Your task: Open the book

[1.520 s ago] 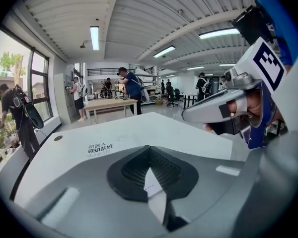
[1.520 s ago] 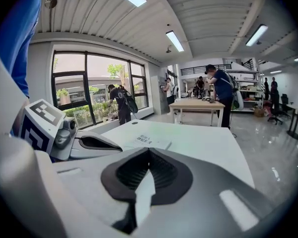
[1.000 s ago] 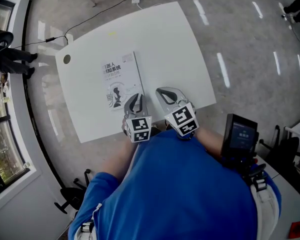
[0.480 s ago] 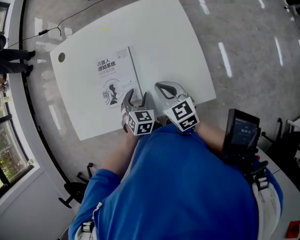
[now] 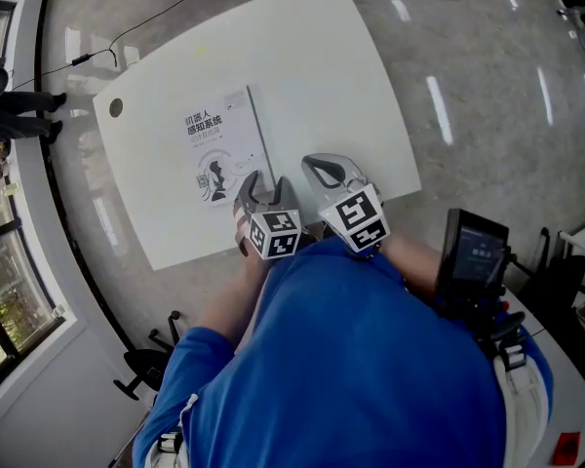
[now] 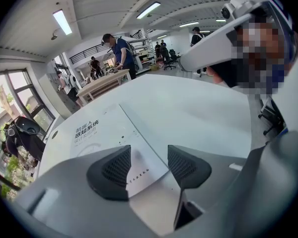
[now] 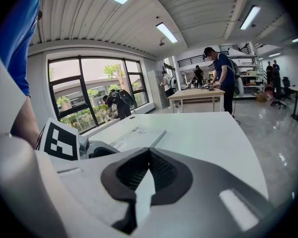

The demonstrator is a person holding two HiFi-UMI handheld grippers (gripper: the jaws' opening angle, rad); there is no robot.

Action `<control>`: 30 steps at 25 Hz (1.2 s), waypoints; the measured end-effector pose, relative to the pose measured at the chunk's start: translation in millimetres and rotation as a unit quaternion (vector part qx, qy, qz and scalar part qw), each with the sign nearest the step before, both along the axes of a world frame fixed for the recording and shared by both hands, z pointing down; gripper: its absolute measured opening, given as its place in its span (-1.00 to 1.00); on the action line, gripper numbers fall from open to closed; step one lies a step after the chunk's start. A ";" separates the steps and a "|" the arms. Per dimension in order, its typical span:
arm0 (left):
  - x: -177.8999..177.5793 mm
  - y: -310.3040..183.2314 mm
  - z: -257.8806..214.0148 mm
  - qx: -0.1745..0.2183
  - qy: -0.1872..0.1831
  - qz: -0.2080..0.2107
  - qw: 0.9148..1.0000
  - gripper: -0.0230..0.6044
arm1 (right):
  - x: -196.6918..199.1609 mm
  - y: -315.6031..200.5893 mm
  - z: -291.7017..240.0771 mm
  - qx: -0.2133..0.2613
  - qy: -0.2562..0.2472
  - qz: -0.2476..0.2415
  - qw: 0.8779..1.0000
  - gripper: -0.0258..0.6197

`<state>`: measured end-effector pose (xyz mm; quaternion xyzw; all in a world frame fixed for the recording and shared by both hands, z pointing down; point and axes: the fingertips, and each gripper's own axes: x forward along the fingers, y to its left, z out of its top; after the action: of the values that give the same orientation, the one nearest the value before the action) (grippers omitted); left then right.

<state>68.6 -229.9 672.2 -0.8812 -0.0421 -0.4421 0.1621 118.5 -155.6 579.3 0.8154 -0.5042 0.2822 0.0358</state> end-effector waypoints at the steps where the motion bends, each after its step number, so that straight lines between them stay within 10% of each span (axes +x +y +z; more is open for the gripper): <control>1: -0.5 -0.7 0.4 0.001 -0.001 -0.001 1.000 -0.15 | -0.3 0.0 0.2 0.000 0.000 -0.001 1.000 -0.91; 18: -1.9 10.9 -10.7 0.014 0.013 0.037 0.999 -0.54 | -1.3 -1.8 -1.4 0.005 0.001 -0.004 1.000 -0.91; 30: -10.1 14.3 2.0 0.028 -0.011 0.065 0.997 -0.41 | -0.9 0.8 0.3 0.006 -0.002 0.001 1.000 -0.91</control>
<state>58.5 -215.6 674.3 -0.8665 -0.0886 -0.4417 0.2151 117.6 -154.8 579.6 0.8155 -0.5051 0.2809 0.0299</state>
